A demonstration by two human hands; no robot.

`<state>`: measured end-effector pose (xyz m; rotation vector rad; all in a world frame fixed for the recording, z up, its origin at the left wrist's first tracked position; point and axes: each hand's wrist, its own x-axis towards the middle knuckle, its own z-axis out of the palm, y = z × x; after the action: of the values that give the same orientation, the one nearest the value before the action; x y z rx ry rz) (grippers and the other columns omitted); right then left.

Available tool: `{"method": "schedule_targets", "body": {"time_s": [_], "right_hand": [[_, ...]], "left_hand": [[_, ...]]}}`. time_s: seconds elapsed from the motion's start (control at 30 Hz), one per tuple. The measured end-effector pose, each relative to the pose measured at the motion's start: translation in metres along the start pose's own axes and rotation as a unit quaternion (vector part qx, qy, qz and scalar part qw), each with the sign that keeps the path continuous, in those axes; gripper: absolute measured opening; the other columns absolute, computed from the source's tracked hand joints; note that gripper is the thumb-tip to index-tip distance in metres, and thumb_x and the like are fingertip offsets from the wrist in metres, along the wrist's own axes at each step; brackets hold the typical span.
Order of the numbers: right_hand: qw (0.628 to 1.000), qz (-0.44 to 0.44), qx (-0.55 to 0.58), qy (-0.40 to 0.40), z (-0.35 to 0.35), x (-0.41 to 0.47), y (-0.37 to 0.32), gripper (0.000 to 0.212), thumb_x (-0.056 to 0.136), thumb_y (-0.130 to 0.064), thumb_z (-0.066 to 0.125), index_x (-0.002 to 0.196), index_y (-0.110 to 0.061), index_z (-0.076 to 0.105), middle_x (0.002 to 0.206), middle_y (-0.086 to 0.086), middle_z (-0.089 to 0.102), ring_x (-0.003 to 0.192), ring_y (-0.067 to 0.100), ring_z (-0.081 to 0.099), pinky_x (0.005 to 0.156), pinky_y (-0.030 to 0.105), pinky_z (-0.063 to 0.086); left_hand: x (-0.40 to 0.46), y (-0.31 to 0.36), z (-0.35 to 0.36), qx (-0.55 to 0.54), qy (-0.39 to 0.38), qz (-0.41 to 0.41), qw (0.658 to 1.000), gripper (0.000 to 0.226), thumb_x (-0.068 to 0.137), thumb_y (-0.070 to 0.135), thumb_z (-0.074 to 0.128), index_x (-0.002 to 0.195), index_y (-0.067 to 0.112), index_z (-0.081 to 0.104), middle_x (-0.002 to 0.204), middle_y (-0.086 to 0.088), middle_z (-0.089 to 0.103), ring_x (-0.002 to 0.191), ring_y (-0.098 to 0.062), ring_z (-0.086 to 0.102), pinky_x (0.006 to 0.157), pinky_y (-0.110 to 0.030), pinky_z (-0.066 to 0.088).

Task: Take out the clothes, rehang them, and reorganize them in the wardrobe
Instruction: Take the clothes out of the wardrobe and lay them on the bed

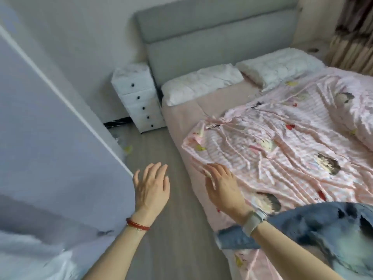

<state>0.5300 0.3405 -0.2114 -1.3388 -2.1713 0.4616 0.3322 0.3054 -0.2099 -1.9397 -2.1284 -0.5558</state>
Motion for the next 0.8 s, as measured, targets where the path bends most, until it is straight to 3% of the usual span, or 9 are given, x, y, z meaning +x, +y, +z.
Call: {"method": "schedule_targets", "body": {"time_s": [0.2, 0.4, 0.63, 0.8], "right_hand": [[0.964, -0.222, 0.099, -0.111, 0.093, 0.049, -0.193, 0.036, 0.086, -0.008, 0.052, 0.122, -0.006, 0.055, 0.121, 0.009, 0.057, 0.114, 0.03, 0.05, 0.094, 0.039, 0.039], [0.888, -0.38, 0.174, -0.194, 0.166, 0.057, -0.363, 0.036, 0.089, -0.009, 0.048, 0.125, -0.008, 0.052, 0.126, 0.008, 0.054, 0.119, 0.028, 0.046, 0.099, 0.042, 0.038], [0.838, -0.419, 0.246, -0.249, 0.23, 0.082, -0.518, 0.034, 0.093, -0.014, 0.041, 0.126, -0.011, 0.051, 0.126, 0.009, 0.053, 0.115, 0.029, 0.049, 0.094, 0.036, 0.039], [0.817, -0.435, 0.261, -0.276, 0.274, 0.131, -0.604, 0.029, 0.094, -0.016, 0.041, 0.117, -0.007, 0.055, 0.116, 0.014, 0.058, 0.111, 0.03, 0.051, 0.092, 0.034, 0.039]], "left_hand": [[-0.076, -0.169, -0.131, 0.136, 0.116, -0.176, 0.968, 0.026, 0.075, 0.008, 0.062, 0.1, 0.008, 0.069, 0.102, -0.009, 0.067, 0.096, -0.026, 0.065, 0.089, -0.053, 0.044], [-0.156, -0.265, -0.245, 0.227, 0.138, -0.351, 0.898, 0.03, 0.081, 0.007, 0.062, 0.11, 0.009, 0.064, 0.116, -0.009, 0.062, 0.112, -0.025, 0.056, 0.098, -0.049, 0.037], [-0.187, -0.358, -0.315, 0.318, 0.182, -0.408, 0.837, 0.028, 0.079, 0.008, 0.06, 0.106, 0.007, 0.066, 0.11, -0.013, 0.064, 0.103, -0.031, 0.06, 0.09, -0.05, 0.043], [-0.155, -0.443, -0.326, 0.299, 0.129, -0.468, 0.821, 0.037, 0.093, 0.025, 0.045, 0.129, 0.018, 0.051, 0.136, -0.001, 0.047, 0.129, -0.02, 0.038, 0.104, -0.04, 0.026]]}}
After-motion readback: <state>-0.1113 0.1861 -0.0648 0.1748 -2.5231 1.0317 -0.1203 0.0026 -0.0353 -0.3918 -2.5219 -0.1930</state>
